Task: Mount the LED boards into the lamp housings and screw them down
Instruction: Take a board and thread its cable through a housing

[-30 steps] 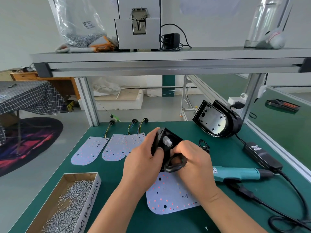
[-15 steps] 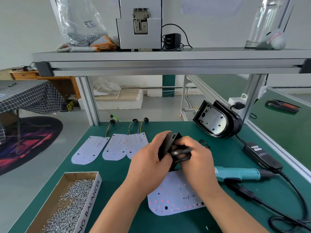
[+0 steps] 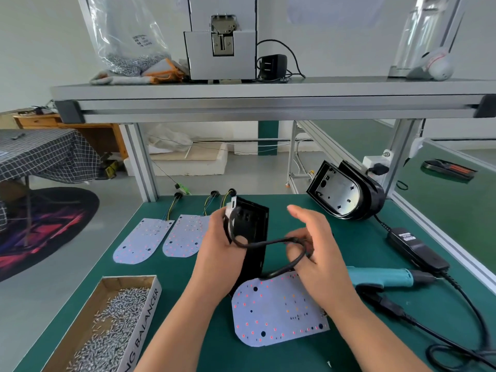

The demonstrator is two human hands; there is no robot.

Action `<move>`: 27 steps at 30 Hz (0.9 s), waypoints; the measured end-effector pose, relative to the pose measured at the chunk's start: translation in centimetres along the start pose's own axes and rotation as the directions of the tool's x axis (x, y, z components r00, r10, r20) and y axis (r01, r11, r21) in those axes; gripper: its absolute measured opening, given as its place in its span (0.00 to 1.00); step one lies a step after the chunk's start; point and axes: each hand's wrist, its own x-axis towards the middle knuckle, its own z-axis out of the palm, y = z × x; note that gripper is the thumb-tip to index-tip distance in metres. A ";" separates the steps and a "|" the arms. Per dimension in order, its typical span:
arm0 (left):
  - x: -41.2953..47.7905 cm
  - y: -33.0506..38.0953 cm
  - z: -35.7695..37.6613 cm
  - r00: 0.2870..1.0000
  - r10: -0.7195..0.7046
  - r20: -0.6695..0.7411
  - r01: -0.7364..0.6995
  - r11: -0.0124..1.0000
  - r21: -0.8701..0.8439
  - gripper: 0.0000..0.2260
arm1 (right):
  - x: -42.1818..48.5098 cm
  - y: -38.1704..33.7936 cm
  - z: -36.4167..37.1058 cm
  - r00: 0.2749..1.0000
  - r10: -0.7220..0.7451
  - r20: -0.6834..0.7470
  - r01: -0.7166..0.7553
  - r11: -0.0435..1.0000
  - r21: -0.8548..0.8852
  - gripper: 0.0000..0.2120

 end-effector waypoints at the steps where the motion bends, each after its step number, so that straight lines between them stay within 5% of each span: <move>1: 0.1 -0.1 0.0 1.000 0.007 -0.019 -0.007 1.000 -0.007 0.22 | 0.0 0.1 0.0 1.000 -0.008 -0.008 0.007 0.998 -0.063 0.21; 3: 0.2 -0.1 -0.4 0.997 0.037 -0.062 -0.038 0.999 -0.011 0.19 | 0.0 0.1 0.3 0.999 0.041 -0.024 -0.045 0.985 -0.167 0.11; 9: -0.1 0.2 -0.6 1.000 -0.014 -0.001 0.013 0.974 -0.225 0.15 | 0.0 0.6 1.3 0.959 0.275 0.074 -0.265 0.957 -0.118 0.10; 14: -0.2 0.0 -0.7 0.992 -0.015 0.129 0.051 0.958 -0.283 0.15 | 0.1 0.9 2.2 0.969 0.180 0.172 -0.158 0.978 -0.139 0.16; 18: 0.1 -0.6 -0.6 0.979 0.020 0.200 0.033 0.966 -0.257 0.15 | 0.6 1.2 2.0 0.981 0.180 0.076 -0.172 0.980 -0.102 0.13; 22: 0.6 -1.2 -0.6 0.990 -0.027 0.135 0.058 0.972 -0.226 0.31 | 0.9 1.8 1.8 0.971 0.226 -0.073 -0.230 0.971 -0.060 0.03; 24: 1.1 -2.0 -0.6 0.994 -0.103 0.022 0.105 0.988 -0.117 0.26 | 0.9 1.7 1.7 0.961 0.249 -0.122 -0.253 0.967 -0.025 0.04; 27: 1.8 -2.9 -1.3 0.991 -0.103 -0.089 0.126 0.944 0.306 0.10 | 0.9 1.0 1.5 0.960 0.231 -0.160 -0.230 0.973 0.026 0.09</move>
